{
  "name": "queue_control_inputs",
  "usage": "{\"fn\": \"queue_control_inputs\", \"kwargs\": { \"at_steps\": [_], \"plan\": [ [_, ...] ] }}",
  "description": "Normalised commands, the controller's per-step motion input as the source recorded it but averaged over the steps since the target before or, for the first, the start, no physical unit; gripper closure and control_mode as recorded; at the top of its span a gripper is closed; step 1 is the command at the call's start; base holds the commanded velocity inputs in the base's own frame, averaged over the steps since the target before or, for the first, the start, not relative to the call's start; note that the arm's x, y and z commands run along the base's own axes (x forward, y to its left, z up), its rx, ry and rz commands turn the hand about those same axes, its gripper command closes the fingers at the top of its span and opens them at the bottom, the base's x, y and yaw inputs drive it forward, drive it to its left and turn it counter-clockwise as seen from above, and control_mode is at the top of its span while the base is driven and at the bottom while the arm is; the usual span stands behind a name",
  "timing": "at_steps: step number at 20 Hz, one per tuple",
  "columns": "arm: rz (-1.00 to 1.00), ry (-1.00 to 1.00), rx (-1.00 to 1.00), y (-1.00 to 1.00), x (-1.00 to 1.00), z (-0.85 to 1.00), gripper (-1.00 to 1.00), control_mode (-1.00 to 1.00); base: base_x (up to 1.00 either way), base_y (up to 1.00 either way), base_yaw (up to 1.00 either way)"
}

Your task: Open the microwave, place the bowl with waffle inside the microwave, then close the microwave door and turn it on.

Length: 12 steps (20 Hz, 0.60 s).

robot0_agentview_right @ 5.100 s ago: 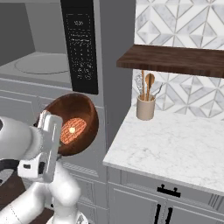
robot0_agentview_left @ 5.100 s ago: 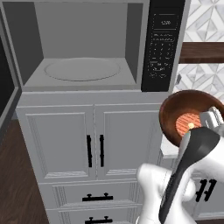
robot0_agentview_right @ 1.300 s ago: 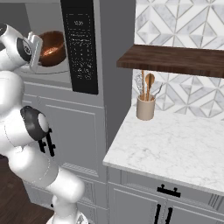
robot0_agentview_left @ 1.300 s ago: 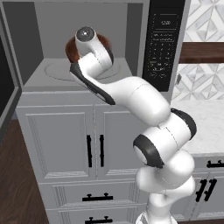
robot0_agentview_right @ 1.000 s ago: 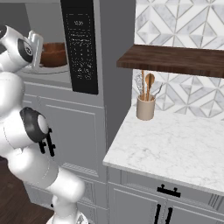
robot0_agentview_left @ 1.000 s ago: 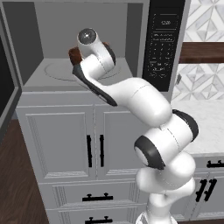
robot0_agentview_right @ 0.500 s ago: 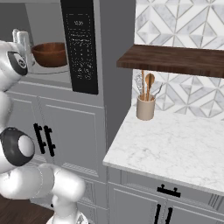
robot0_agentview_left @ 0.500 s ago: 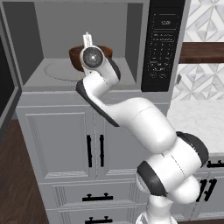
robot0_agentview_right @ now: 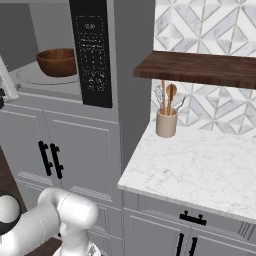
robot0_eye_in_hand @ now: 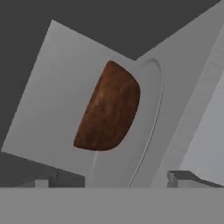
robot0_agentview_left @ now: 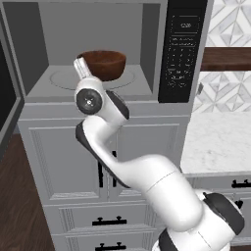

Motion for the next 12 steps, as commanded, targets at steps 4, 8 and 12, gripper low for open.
{"fn": "queue_control_inputs", "kwargs": {
  "at_steps": [4, 8, 12],
  "plan": [
    [-0.07, 0.10, -0.57, 0.12, -1.00, -0.03, -1.00, -1.00, 0.00, 0.00, 0.00],
    [-0.07, 0.07, -0.51, 0.00, -0.95, -0.32, -1.00, -1.00, 0.00, 0.00, 0.00],
    [-0.04, -0.08, -0.19, -0.30, -0.65, -0.84, -1.00, -1.00, 0.00, 0.00, 0.00]
  ]
}}
